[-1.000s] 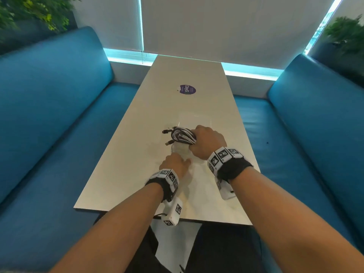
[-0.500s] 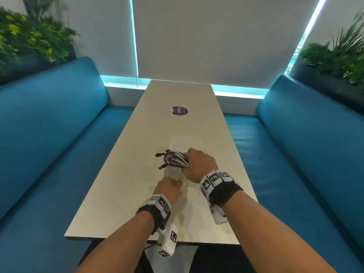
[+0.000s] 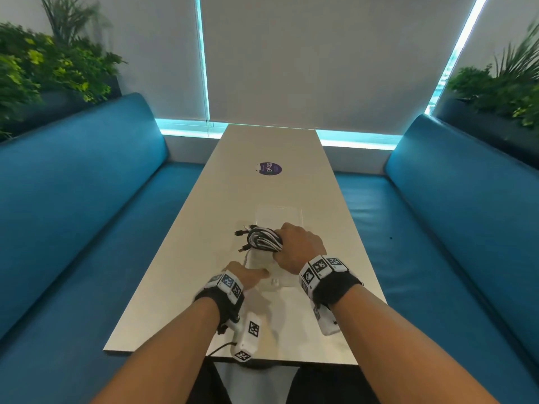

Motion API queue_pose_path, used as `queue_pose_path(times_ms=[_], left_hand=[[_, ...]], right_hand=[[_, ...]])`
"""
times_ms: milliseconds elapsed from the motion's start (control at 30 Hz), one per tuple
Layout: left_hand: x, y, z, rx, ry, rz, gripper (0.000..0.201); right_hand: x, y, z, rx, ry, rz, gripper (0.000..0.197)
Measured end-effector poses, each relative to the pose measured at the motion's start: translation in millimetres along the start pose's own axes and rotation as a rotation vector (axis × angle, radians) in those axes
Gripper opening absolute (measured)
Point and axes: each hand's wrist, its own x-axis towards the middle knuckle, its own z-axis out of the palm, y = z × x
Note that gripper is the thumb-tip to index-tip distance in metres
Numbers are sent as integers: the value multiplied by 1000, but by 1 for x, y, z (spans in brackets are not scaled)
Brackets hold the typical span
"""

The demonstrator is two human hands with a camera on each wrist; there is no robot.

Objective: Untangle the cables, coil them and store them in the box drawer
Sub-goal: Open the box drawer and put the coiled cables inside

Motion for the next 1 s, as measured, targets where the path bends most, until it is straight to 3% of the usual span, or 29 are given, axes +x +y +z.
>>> queue_pose_path(times_ms=[67, 200, 300, 467, 633, 700, 800, 867, 933, 1000], left_hand=[[4, -2, -9, 47, 34, 53, 48], [12, -5, -6, -29, 142, 198, 18], [12, -8, -4, 24, 6, 214, 23], [0, -6, -22, 327, -262, 157, 36], [-1, 1, -31, 194, -216, 237, 26], [0, 1, -28, 133, -218, 238, 47], [4, -2, -20, 53, -240, 249, 99], [6, -4, -19, 47, -186, 327, 132], [5, -5, -22, 108, -93, 412, 146], [6, -6, -24, 167, -39, 489, 146]], right_hand=[[0, 0, 1, -1, 5, 0, 24], [1, 0, 1, 3, 6, -2, 24], [0, 2, 1, -3, 12, -11, 24], [0, 4, 1, -1, -1, -21, 23], [-1, 5, -4, -9, -12, -26, 25], [-3, 6, -7, 1, -1, -27, 25], [-10, 10, -10, 30, 20, -32, 20], [-16, 13, -13, 48, -23, -12, 21], [-23, 20, -16, 19, -124, -8, 23], [-30, 30, -18, -65, -245, -10, 24]])
